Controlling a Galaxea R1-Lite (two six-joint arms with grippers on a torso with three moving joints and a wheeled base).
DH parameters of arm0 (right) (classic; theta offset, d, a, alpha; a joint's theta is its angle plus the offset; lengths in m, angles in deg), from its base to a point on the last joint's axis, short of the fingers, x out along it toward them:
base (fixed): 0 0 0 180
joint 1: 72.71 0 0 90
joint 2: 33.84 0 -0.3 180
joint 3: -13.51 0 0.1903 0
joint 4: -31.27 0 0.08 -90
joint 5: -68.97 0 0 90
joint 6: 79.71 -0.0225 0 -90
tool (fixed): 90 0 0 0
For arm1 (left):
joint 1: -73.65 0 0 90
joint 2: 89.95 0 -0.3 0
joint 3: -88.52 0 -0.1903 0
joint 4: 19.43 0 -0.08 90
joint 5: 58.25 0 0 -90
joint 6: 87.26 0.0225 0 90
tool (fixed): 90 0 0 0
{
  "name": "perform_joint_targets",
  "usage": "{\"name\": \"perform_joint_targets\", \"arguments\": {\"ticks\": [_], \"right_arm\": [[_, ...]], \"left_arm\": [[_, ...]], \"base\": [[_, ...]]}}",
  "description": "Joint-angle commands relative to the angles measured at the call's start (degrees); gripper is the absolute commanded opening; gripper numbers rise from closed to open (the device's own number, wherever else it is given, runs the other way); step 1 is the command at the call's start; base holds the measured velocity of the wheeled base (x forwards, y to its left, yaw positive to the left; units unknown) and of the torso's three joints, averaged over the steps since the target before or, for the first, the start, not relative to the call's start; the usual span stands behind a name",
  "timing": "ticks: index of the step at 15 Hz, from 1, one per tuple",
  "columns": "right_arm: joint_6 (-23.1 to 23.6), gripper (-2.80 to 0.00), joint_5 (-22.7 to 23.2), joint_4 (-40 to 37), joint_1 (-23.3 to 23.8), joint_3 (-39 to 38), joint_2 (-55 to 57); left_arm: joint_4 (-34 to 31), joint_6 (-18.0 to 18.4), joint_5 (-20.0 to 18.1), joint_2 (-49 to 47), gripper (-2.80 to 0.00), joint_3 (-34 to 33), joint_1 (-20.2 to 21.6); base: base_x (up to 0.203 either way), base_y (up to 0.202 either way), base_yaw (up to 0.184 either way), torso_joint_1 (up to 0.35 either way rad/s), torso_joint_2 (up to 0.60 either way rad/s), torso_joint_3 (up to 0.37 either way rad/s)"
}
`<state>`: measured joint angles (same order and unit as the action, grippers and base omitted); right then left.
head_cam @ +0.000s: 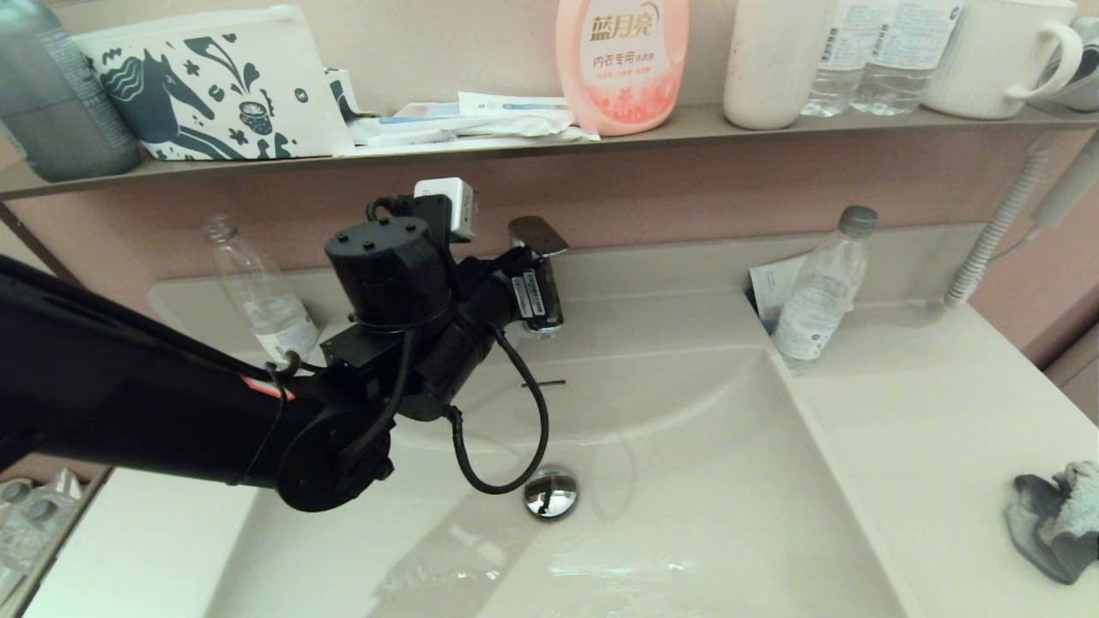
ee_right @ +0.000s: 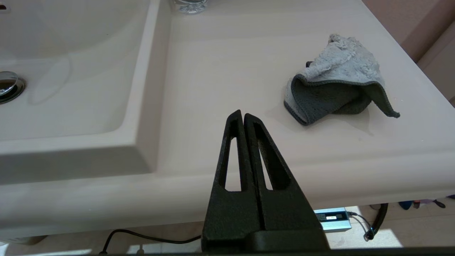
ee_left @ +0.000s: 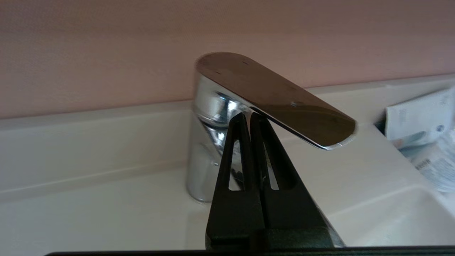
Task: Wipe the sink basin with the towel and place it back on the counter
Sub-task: Turn on the faucet
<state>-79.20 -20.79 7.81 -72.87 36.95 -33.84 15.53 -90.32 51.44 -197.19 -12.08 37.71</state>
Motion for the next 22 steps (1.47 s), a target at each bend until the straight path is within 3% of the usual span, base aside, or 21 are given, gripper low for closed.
{"name": "perform_joint_targets", "arguments": {"ticks": [1, 6, 11, 14, 17, 22], "right_arm": [[0.02, -2.8, 0.02, 0.01, -0.02, 0.01, 0.09], [0.02, -2.8, 0.02, 0.01, -0.02, 0.01, 0.09], [0.02, -2.8, 0.02, 0.01, -0.02, 0.01, 0.09], [0.02, -2.8, 0.02, 0.01, -0.02, 0.01, 0.09], [0.02, -2.8, 0.02, 0.01, -0.02, -1.88, 0.09], [0.02, -2.8, 0.02, 0.01, -0.02, 0.0, 0.09]], "left_arm": [[0.39, 0.28, 0.29, 1.62, -2.8, 1.2, 0.26], [0.21, 0.37, 1.86, 3.5, -2.8, 1.48, 0.04], [1.7, 0.01, 1.87, 4.13, -2.8, -5.5, -0.29], [2.83, -0.17, 1.93, 4.32, -2.8, -8.35, -3.21], [4.47, 0.01, 2.62, 3.31, -2.8, -5.68, -5.88], [4.64, 0.01, 2.72, -1.74, -2.8, -4.12, -5.97]], "base": [[0.0, 0.0, 0.0, 0.0, 0.0, 0.0], [0.0, 0.0, 0.0, 0.0, 0.0, 0.0], [0.0, 0.0, 0.0, 0.0, 0.0, 0.0], [0.0, 0.0, 0.0, 0.0, 0.0, 0.0], [0.0, 0.0, 0.0, 0.0, 0.0, 0.0], [0.0, 0.0, 0.0, 0.0, 0.0, 0.0]]}}
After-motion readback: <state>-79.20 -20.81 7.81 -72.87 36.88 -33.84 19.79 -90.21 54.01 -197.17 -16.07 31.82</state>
